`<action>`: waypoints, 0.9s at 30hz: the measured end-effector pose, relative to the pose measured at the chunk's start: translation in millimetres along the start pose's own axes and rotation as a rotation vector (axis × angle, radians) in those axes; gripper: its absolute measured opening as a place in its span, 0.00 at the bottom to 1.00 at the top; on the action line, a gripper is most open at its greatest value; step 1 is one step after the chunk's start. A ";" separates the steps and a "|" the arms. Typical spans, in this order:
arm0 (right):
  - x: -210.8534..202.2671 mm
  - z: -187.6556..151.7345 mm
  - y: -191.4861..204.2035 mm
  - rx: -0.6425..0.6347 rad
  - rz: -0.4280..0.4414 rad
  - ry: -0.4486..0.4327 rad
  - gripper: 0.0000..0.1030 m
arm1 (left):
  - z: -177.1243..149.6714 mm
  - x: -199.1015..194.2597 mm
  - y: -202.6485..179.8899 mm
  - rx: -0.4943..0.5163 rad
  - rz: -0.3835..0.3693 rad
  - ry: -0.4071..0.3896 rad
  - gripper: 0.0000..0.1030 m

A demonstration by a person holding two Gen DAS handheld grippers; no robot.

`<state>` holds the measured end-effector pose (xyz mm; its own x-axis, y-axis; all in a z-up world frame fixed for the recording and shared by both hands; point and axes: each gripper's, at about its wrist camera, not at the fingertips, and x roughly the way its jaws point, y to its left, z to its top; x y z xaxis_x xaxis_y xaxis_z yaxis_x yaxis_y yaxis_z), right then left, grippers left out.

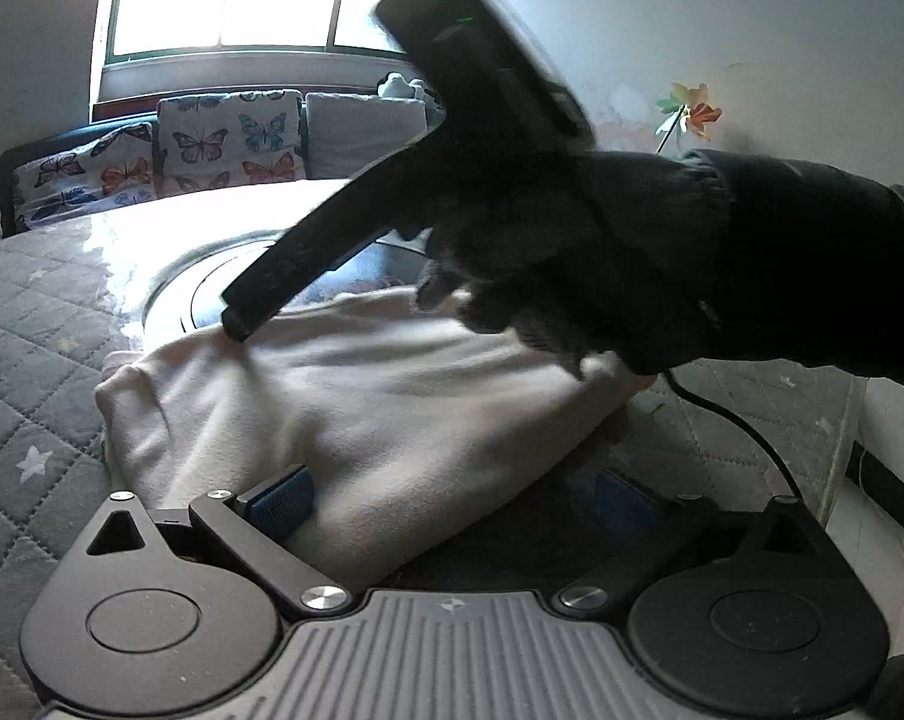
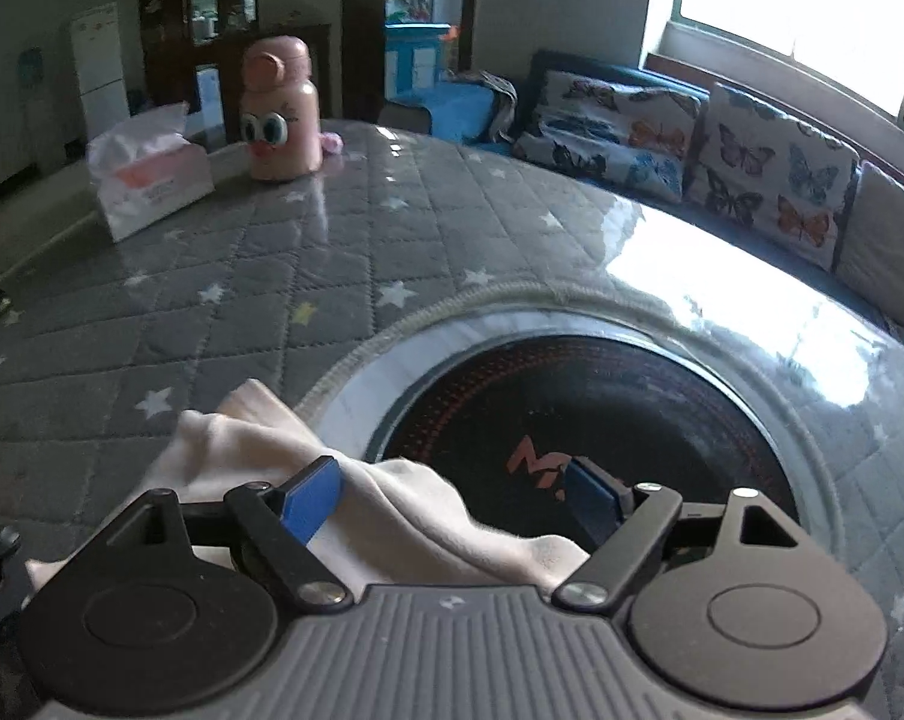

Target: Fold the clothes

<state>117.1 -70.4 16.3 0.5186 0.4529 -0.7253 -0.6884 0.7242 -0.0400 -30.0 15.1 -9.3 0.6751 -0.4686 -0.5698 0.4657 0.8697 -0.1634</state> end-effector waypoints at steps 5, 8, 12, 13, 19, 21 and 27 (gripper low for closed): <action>-5.3 2.5 13.2 -0.036 0.045 -0.003 0.84 | 0.2 -11.0 6.3 -0.034 0.026 -0.020 0.99; 6.3 5.4 27.3 -0.071 0.066 0.012 0.84 | -3.4 -13.2 7.1 -0.046 0.035 -0.013 0.99; 27.1 10.4 39.1 -0.070 0.061 0.016 0.84 | -5.5 -16.3 7.8 -0.054 0.038 -0.007 0.99; 30.1 12.9 38.3 -0.053 0.065 0.009 0.84 | -5.1 -17.4 7.7 -0.054 0.039 -0.008 0.99; 8.2 22.4 21.3 0.013 0.065 -0.049 0.86 | 0.8 -24.3 12.9 -0.054 0.084 -0.018 0.99; -6.5 17.1 11.8 -0.003 0.033 -0.056 0.89 | 4.9 -25.3 19.2 -0.068 0.118 -0.025 0.99; -40.1 -18.7 -24.3 0.029 -0.024 -0.036 0.91 | 18.3 -24.8 47.4 -0.159 0.237 -0.049 0.99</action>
